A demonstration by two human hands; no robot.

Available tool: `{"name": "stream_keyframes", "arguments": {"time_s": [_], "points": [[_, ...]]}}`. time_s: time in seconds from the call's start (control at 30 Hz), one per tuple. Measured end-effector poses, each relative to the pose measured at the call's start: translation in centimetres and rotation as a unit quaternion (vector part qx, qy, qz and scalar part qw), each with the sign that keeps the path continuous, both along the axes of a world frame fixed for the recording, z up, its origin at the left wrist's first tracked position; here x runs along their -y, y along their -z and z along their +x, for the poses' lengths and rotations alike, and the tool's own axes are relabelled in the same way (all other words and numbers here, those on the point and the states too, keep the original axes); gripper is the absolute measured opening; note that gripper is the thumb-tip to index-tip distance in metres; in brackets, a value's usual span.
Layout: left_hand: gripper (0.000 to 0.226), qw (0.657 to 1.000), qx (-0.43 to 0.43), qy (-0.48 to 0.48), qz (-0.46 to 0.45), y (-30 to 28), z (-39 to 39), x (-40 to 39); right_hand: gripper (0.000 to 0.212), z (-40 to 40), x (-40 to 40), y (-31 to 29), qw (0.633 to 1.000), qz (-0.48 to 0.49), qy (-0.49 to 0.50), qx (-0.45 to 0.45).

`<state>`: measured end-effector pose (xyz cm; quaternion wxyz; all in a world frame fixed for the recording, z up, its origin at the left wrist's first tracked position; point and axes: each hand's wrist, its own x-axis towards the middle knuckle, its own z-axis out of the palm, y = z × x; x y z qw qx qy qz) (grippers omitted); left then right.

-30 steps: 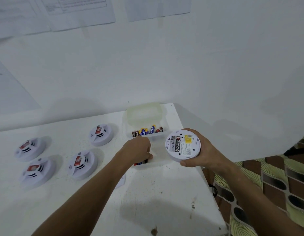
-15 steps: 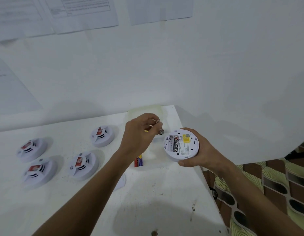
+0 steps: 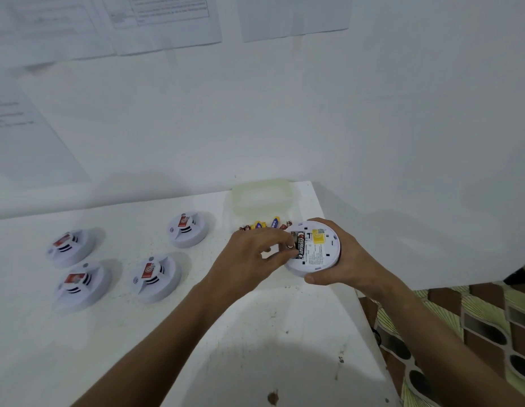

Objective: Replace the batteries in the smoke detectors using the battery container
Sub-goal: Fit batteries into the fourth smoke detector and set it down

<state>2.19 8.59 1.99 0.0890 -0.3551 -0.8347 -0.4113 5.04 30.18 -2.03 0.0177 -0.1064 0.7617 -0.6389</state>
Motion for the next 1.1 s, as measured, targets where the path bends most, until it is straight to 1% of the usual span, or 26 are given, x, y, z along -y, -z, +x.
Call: {"name": "stream_keyframes", "arguments": {"time_s": [0.1,0.2,0.27,0.33,0.4,0.43,0.53,0.7,0.73,0.8,0.87,0.9,0.93,0.97,1.0,1.07,1.1], "points": [[0.006,0.999,0.030,0.009,0.015,0.4,0.1,0.9,0.081,-0.2,0.6,-0.2,1.000,0.002,-0.004,0.003],[0.010,0.995,0.092,-0.033,0.038,0.3,0.1,1.5,0.085,-0.3,1.3,-0.4,1.000,-0.006,-0.020,0.009],[0.021,0.985,0.153,-0.068,0.050,0.0,0.1,2.0,0.086,-0.4,1.7,-0.5,0.999,-0.014,-0.035,0.014],[0.036,0.970,0.227,-0.085,0.028,-0.6,0.0,2.5,0.087,-0.4,2.1,-0.7,0.998,-0.023,-0.053,0.019],[0.051,0.952,0.296,-0.072,0.006,-1.2,0.0,2.9,0.088,-0.5,2.6,-0.9,0.997,-0.032,-0.069,0.027],[0.056,0.943,0.327,-0.062,0.012,-1.5,0.1,3.1,0.088,-0.5,2.9,-1.0,0.996,-0.036,-0.075,0.029],[0.055,0.913,0.397,-0.060,0.066,-2.4,0.5,3.8,0.086,-0.7,3.9,-1.3,0.994,-0.044,-0.092,0.026],[0.048,0.879,0.447,-0.089,0.141,-2.1,0.8,5.4,0.086,-1.2,5.7,-1.6,0.993,-0.027,-0.117,0.017],[0.047,0.876,0.448,-0.099,0.147,-1.9,0.9,5.7,0.086,-1.3,6.1,-1.6,0.992,-0.021,-0.120,0.016],[0.041,0.883,0.431,-0.126,0.138,-1.3,1.0,6.3,0.085,-1.5,6.6,-1.6,0.992,-0.015,-0.123,0.018],[0.037,0.892,0.403,-0.168,0.120,-0.5,1.0,7.3,0.085,-1.6,7.1,-1.7,0.991,-0.008,-0.131,0.020],[0.039,0.900,0.380,-0.191,0.099,0.0,0.9,8.1,0.086,-1.7,7.2,-1.7,0.991,-0.001,-0.134,0.021],[0.042,0.912,0.346,-0.214,0.055,0.6,1.0,9.0,0.086,-1.7,7.3,-1.7,0.990,0.003,-0.136,0.022],[0.045,0.923,0.307,-0.232,-0.012,1.2,1.0,10.1,0.086,-1.7,7.4,-1.7,0.990,0.004,-0.137,0.023],[0.050,0.926,0.276,-0.240,-0.091,2.0,1.1,11.1,0.087,-1.8,7.4,-1.6,0.990,0.004,-0.138,0.025],[0.067,0.914,0.260,-0.219,-0.221,3.8,1.4,12.7,0.088,-1.8,7.4,-1.4,0.990,0.005,-0.140,0.027],[0.075,0.906,0.266,-0.204,-0.259,4.6,1.5,13.3,0.088,-1.9,7.5,-1.4,0.989,0.005,-0.142,0.029]]}}
